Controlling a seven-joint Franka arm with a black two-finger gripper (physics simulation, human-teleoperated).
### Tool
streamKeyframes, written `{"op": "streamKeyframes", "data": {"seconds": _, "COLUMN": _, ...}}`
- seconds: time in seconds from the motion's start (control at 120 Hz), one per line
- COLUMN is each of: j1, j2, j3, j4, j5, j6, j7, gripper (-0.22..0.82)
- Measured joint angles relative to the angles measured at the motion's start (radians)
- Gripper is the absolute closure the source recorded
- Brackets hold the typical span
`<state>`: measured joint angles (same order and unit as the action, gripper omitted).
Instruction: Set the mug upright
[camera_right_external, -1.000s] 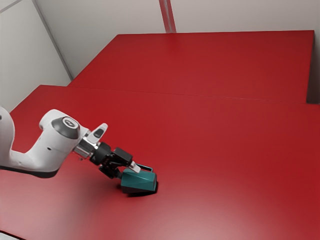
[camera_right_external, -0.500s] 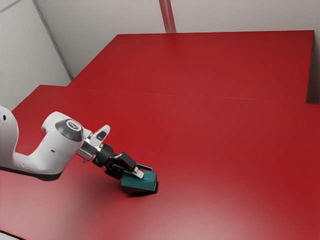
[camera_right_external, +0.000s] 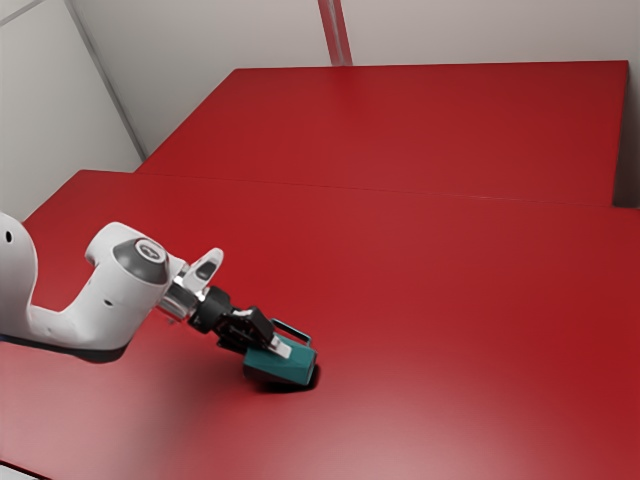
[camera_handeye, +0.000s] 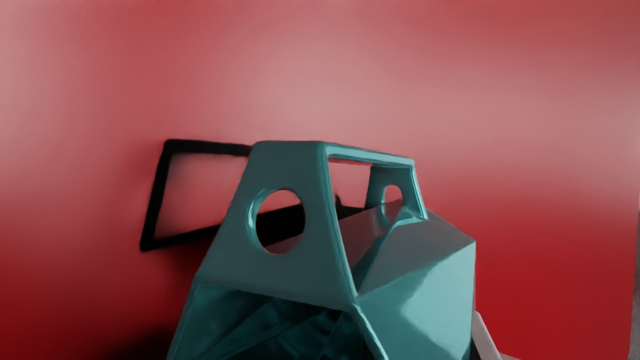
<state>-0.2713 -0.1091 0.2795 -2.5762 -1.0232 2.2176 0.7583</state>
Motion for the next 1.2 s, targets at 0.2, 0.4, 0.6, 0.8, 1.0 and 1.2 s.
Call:
{"op": "streamKeyframes", "data": {"seconds": 0.2, "j1": -0.003, "j2": -0.051, "j3": -0.021, "j4": 0.022, "j5": -0.004, "j6": -0.001, "j7": -0.002, "gripper": 0.74}}
{"op": "streamKeyframes", "data": {"seconds": 0.4, "j1": 0.002, "j2": -0.097, "j3": -0.043, "j4": 0.104, "j5": 0.118, "j6": -0.002, "j7": -0.038, "gripper": 0.76}}
{"op": "streamKeyframes", "data": {"seconds": 0.6, "j1": 0.016, "j2": -0.069, "j3": -0.052, "j4": 0.288, "j5": 0.479, "j6": -0.041, "j7": -0.133, "gripper": 0.77}}
{"op": "streamKeyframes", "data": {"seconds": 0.8, "j1": 0.06, "j2": 0.063, "j3": -0.074, "j4": 0.454, "j5": 0.795, "j6": -0.09, "j7": -0.24, "gripper": 0.77}}
{"op": "streamKeyframes", "data": {"seconds": 1.0, "j1": 0.16, "j2": 0.141, "j3": -0.164, "j4": 0.524, "j5": 0.949, "j6": -0.11, "j7": -0.318, "gripper": 0.77}}
{"op": "streamKeyframes", "data": {"seconds": 1.2, "j1": 0.208, "j2": 0.15, "j3": -0.191, "j4": 0.487, "j5": 1.021, "j6": -0.096, "j7": -0.372, "gripper": 0.77}}
